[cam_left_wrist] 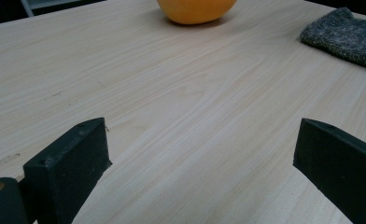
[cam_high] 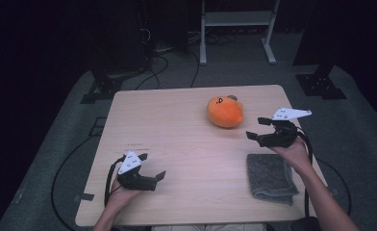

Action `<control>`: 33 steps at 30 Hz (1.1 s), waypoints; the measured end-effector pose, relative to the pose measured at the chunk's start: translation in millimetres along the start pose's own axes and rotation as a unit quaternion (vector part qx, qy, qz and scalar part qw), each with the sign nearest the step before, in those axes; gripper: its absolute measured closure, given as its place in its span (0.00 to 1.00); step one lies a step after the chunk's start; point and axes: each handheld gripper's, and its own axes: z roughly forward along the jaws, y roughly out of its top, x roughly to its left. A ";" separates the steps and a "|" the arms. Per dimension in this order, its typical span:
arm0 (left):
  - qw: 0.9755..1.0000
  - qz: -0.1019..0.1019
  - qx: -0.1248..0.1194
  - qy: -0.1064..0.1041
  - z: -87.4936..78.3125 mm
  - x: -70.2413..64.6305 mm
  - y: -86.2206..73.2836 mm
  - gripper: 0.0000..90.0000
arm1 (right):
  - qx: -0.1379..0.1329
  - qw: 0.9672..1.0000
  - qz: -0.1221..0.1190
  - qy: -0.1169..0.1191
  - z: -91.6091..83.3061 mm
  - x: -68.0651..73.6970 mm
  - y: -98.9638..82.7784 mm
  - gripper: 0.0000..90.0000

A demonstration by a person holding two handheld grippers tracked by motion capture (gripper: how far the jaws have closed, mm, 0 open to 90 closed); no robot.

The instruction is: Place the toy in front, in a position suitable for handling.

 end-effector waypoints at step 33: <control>1.000 0.003 -0.003 -0.002 -0.5 1.1 0.6 0.03 | 0.013 0.997 0.058 -0.048 100.0 -44.5 3.8 0.32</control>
